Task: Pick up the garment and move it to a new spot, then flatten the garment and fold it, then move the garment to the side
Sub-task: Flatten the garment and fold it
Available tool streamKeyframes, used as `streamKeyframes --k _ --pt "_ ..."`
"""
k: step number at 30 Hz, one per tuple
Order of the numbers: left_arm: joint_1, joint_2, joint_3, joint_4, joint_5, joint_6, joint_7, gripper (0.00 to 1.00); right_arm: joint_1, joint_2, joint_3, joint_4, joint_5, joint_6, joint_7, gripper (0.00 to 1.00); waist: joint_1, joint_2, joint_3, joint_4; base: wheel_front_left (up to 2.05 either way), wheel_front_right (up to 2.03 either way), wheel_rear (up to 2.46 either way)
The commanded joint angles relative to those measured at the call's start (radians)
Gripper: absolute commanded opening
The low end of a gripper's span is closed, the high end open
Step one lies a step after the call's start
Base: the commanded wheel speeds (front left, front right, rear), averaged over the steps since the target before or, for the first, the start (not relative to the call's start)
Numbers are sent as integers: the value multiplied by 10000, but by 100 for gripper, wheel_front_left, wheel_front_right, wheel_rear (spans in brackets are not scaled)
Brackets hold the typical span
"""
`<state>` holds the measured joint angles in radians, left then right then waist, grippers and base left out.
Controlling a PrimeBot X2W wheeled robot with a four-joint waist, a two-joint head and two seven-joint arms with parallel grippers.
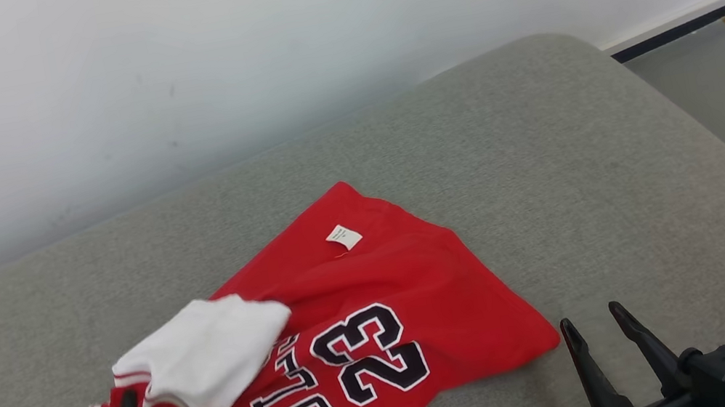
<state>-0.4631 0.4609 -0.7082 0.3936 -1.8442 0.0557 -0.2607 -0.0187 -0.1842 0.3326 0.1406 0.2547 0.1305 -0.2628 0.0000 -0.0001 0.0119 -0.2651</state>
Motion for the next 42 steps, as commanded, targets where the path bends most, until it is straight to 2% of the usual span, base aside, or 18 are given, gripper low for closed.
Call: streamKeyframes --k 1,2,3,5,7,12,15,18,26,35,42 --pt "289 157 90 -36 183 28 -43 38 72 -54 27 -29 -4 4 2 100 0 1 33 231 0 0 0" --pt "489 220 258 -41 314 91 -50 57 65 -62 39 -35 4 4 3 100 0 1 40 276 0 0 0" --pt "662 273 501 -35 602 137 -53 100 67 -72 38 -43 11 4 2 100 0 1 46 320 0 0 0" --pt "1022 313 1087 -7 1616 281 -53 100 98 -85 28 -68 25 4 2 100 0 1 58 385 0 0 0" --pt "1297 405 1560 -131 3497 593 -47 100 119 -108 46 -82 36 4 3 100 0 1 75 436 0 0 0" --pt "2187 -66 2685 -1381 7869 1549 -51 100 163 -146 55 -83 71 4 2 100 0 1 97 551 0 0 0" --pt "2541 -456 2630 -2175 9732 1927 -52 100 124 -181 144 -43 97 4 2 100 0 1 83 586 0 0 0" --pt "2403 -618 2230 -2422 10951 2086 -52 100 -13 -186 234 -14 124 4 2 100 0 1 80 547 0 0 0" --pt "500 -842 924 -1245 12580 2026 619 100 -198 -271 408 21 197 4 3 100 0 1 233 328 0 0 0" --pt "-1726 -1105 -135 1221 13411 1368 2137 100 -455 -315 457 30 273 4 3 100 0 1 666 13 0 0 0" --pt "-2418 -1403 -647 2230 13587 889 2815 100 -524 -349 415 -4 282 4 2 100 0 1 885 -67 0 0 0"
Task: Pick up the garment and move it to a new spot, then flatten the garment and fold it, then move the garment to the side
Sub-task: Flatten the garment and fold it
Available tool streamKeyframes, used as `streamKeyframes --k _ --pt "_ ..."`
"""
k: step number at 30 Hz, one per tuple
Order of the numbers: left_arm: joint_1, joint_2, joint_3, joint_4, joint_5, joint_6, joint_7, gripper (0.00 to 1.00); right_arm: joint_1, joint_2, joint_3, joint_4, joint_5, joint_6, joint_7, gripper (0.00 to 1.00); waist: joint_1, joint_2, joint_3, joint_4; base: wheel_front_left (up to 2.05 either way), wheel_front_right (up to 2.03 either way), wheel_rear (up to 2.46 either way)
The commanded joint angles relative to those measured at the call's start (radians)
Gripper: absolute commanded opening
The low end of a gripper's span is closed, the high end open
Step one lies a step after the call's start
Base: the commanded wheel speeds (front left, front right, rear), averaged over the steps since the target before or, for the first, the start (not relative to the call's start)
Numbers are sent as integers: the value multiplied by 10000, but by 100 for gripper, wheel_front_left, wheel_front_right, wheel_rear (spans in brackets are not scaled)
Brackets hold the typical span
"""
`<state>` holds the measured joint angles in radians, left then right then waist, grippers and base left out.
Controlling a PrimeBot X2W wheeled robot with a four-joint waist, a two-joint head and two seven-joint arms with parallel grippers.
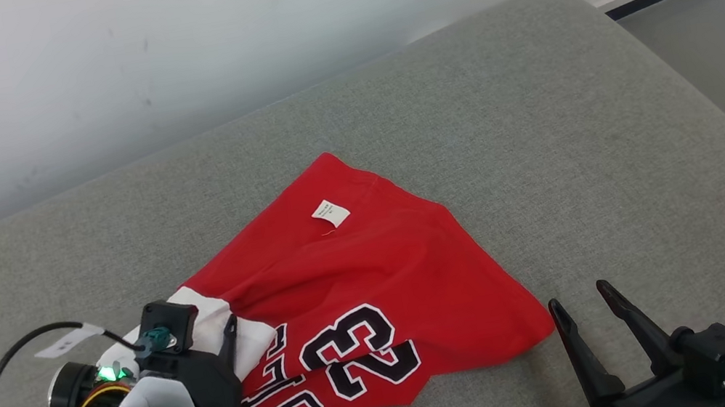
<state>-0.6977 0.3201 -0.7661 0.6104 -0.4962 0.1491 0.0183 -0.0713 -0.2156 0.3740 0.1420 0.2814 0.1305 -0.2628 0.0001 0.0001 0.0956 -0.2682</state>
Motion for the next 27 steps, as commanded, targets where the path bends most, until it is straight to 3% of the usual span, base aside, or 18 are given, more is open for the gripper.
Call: streamKeyframes --k 1,3,4,5,6,16,27 --pt "-152 -49 -133 187 155 -22 101 100 -3 -39 -7 -23 16 4 2 100 -1 -1 62 -40 0 0 0" --pt "-252 -86 -183 363 203 15 156 100 -11 -26 -21 -38 10 4 3 100 -1 -1 83 -50 0 0 0" --pt "-283 -113 -215 444 216 21 177 78 -15 -3 -27 -40 0 4 2 100 -1 -1 90 -49 0 0 0" --pt "-300 -183 -259 471 211 -30 200 47 -12 21 -40 -38 -9 4 2 100 -1 -1 84 -39 0 0 0" --pt "-319 -235 -282 483 166 -68 211 0 1 45 -55 -37 -21 4 2 100 -1 -1 76 -27 0 0 0" --pt "-666 -199 -191 -450 69 -235 -396 0 115 168 -51 26 9 4 2 100 -1 -1 -117 93 0 0 0" --pt "-2278 -309 1483 -3140 -2259 -1637 61 0 109 376 50 103 85 4 2 100 -1 -1 -459 -284 0 0 0"
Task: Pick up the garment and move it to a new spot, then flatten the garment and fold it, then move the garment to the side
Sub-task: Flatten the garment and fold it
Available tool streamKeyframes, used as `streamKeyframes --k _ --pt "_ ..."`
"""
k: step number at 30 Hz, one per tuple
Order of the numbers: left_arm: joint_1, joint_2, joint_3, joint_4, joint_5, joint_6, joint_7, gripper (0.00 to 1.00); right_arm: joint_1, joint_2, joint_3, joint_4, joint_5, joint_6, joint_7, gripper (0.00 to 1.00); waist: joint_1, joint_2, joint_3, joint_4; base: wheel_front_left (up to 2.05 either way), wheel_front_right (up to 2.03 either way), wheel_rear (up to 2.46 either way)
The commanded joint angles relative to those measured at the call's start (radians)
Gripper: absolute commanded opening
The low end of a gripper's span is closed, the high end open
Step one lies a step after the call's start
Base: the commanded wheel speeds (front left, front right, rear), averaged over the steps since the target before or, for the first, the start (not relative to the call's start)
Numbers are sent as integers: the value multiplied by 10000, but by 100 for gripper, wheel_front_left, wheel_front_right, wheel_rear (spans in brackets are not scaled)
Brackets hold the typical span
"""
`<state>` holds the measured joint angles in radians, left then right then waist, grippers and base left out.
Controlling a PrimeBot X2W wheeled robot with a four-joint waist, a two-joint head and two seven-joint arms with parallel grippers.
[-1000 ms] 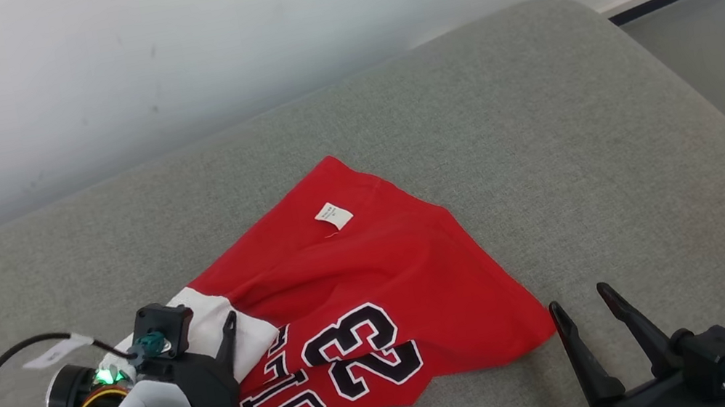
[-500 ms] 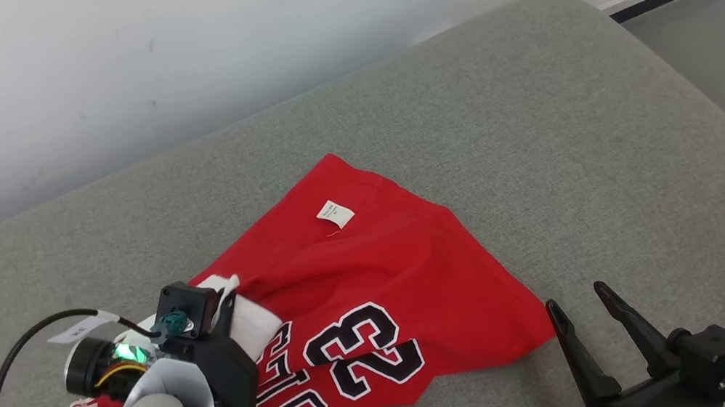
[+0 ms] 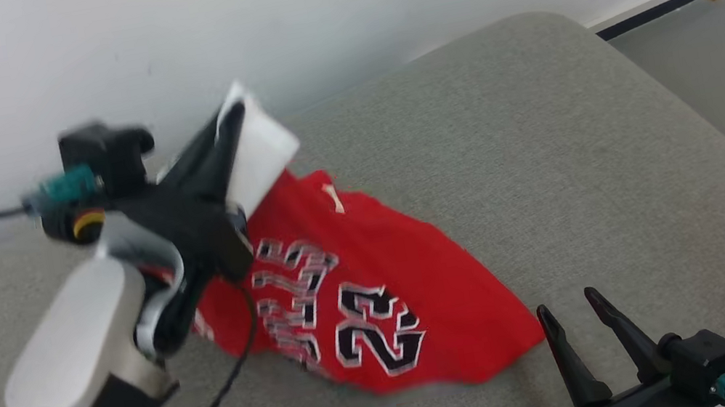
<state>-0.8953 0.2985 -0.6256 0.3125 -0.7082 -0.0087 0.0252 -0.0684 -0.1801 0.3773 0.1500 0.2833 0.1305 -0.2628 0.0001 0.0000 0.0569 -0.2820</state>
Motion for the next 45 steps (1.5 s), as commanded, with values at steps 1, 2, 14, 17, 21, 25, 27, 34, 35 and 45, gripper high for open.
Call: streamKeyframes --k 1,2,14,17,21,25,27,34,35,45 --pt "-565 -209 159 -290 -264 -123 52 0 95 53 30 31 68 4 3 100 -1 0 -89 -222 0 0 0" --pt "-848 -330 227 -407 -349 -207 46 0 94 82 76 44 65 4 3 100 -1 0 -98 -318 0 0 0" --pt "-5096 -1577 -965 1502 835 -1198 -2222 0 21 309 312 247 180 4 2 100 -1 0 -252 -1746 0 0 0" --pt "-5797 -1845 -1884 1555 405 -1215 -2747 0 -3 337 350 244 232 4 3 100 -1 0 -250 -1959 0 0 0" --pt "-5402 -1505 -3085 1113 -896 -1214 -2883 0 130 313 149 215 233 4 3 100 -1 0 -271 -1908 0 0 0" --pt "-4085 -633 -4031 713 -1795 -1214 -2898 0 277 261 18 193 152 4 2 100 -1 0 -308 -1573 0 0 0" --pt "-3224 -158 -4187 611 -2087 -1217 -2910 0 351 230 -1 175 135 4 2 100 -1 0 -293 -1362 0 0 0" --pt "340 1258 -2619 -166 -2024 -921 -2917 0 218 182 -122 62 105 4 3 100 -1 0 9 -479 0 0 0" --pt "761 1380 -2259 -254 -1984 -824 -2916 0 218 176 -127 59 106 4 2 100 -1 0 25 -404 0 0 0" --pt "4903 1513 1899 -1041 -1764 -450 -2913 0 220 70 -207 36 110 4 3 100 -1 0 15 60 0 0 0"
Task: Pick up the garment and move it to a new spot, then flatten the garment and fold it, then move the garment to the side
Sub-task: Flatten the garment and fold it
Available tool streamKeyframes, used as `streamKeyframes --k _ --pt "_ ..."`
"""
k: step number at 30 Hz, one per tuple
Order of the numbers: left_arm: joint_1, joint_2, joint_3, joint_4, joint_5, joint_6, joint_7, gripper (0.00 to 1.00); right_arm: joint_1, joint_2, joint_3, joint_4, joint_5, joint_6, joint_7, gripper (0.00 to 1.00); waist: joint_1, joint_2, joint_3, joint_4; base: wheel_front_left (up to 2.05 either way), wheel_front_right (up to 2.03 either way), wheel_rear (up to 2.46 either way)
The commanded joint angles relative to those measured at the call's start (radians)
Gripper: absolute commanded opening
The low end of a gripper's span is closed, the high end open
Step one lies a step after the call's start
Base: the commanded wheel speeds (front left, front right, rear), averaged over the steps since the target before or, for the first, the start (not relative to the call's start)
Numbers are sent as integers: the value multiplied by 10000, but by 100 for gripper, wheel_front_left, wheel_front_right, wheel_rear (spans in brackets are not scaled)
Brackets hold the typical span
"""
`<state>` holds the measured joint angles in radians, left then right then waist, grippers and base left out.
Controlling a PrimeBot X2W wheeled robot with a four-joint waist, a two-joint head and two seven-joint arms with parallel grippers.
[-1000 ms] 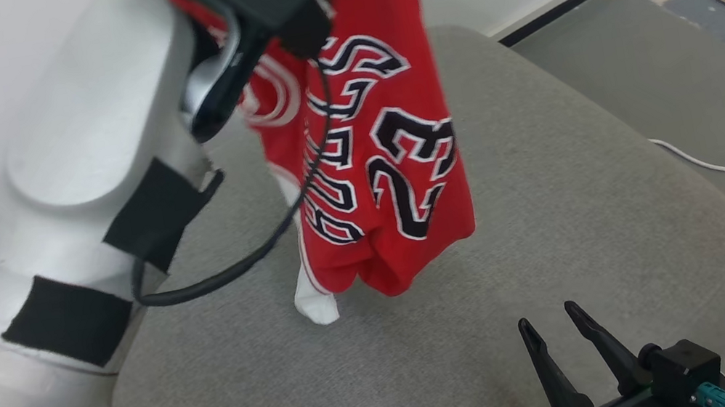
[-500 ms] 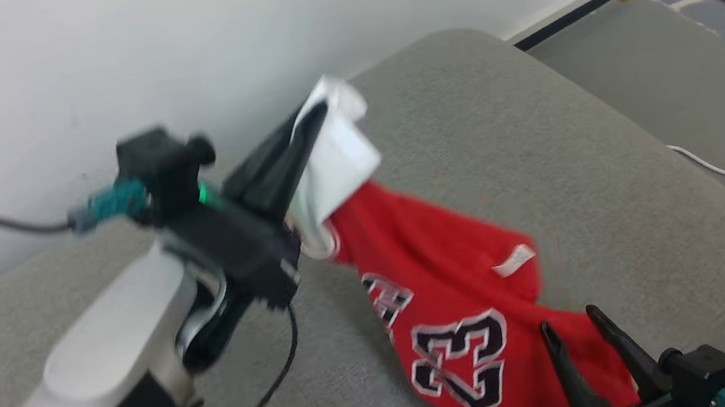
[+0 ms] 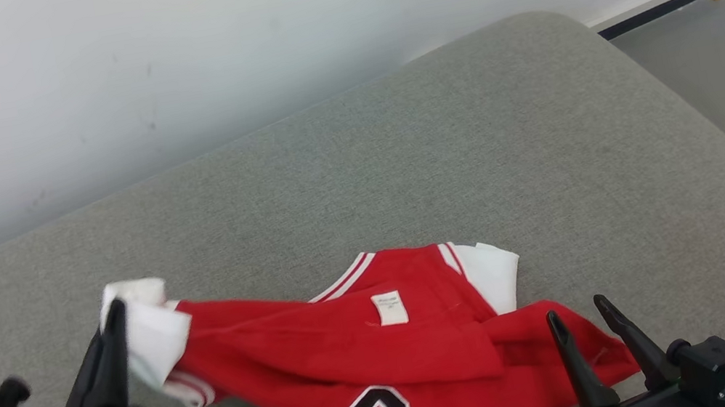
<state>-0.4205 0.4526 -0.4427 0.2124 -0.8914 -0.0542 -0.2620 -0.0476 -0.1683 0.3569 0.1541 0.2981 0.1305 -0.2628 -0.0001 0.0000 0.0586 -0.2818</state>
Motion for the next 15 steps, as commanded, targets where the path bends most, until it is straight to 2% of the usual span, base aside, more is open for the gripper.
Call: streamKeyframes --k 1,3,6,10,13,14,15 --pt "544 -147 498 -123 163 -22 -39 0 6 -65 9 -7 -44 4 2 100 1 0 -10 85 0 0 0" --pt "1279 -488 1370 -296 310 -55 -39 2 -16 -88 9 -8 -41 4 2 100 1 0 -30 125 0 0 0" --pt "2265 -979 2419 -578 618 -244 -40 13 -26 -108 -1 -34 -43 4 2 100 1 0 -64 194 0 0 0" --pt "3065 -1544 3260 -799 1054 -437 -41 20 12 -123 -8 -65 -63 4 3 100 1 0 -90 282 0 0 0" --pt "3598 -2107 4002 -978 1466 -551 -40 33 101 -119 -21 -70 -79 4 3 100 1 0 -137 382 0 0 0" --pt "3751 -2312 4224 -1031 1583 -597 -40 42 123 -118 3 -74 -81 4 3 100 1 0 -150 405 0 0 0" --pt "3890 -2497 4442 -1079 1703 -619 -40 44 133 -110 6 -73 -87 4 2 100 1 0 -169 427 0 0 0"
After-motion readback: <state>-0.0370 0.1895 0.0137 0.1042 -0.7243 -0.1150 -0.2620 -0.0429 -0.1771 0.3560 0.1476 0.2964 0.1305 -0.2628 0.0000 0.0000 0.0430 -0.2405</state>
